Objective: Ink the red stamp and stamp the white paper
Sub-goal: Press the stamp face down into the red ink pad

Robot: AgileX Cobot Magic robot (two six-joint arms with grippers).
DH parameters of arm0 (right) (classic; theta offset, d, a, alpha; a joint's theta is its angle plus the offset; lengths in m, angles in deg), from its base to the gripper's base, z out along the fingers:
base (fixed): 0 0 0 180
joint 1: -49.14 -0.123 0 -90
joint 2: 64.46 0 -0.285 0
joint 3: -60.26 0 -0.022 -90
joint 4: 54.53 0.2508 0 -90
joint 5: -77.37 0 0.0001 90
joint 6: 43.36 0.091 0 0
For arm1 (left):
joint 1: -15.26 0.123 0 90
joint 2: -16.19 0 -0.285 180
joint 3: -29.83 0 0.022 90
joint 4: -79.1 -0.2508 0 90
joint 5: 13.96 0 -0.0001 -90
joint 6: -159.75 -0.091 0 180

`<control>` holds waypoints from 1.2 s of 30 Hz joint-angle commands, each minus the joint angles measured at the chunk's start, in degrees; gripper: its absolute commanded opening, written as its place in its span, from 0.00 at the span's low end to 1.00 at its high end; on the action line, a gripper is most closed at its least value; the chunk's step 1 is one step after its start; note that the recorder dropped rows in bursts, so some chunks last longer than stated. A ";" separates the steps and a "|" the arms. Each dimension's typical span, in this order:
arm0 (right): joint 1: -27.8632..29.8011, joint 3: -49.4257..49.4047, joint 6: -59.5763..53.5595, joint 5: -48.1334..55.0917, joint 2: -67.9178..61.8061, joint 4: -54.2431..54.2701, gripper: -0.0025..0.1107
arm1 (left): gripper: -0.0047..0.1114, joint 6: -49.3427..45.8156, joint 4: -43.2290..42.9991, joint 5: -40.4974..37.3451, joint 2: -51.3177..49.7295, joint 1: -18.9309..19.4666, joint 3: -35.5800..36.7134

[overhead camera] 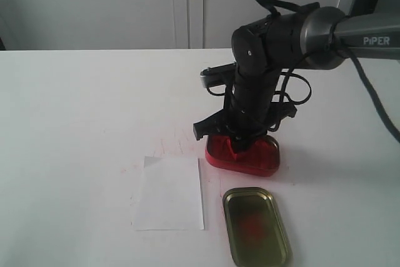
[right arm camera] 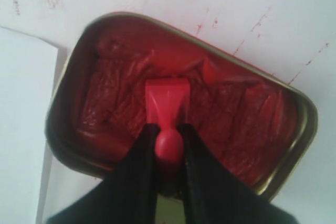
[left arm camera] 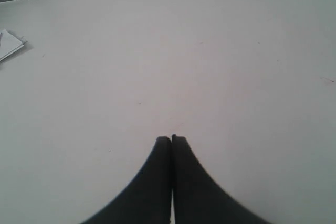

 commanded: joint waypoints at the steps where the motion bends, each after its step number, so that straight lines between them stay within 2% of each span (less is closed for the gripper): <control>1: 0.37 -0.09 0.43 -0.33 1.88 -0.08 0.02 | 0.04 -0.16 0.07 0.28 0.20 0.11 0.19; 36: 0.37 -0.09 1.83 2.22 3.86 -0.08 0.02 | 0.04 -0.16 0.07 0.28 0.20 0.11 0.19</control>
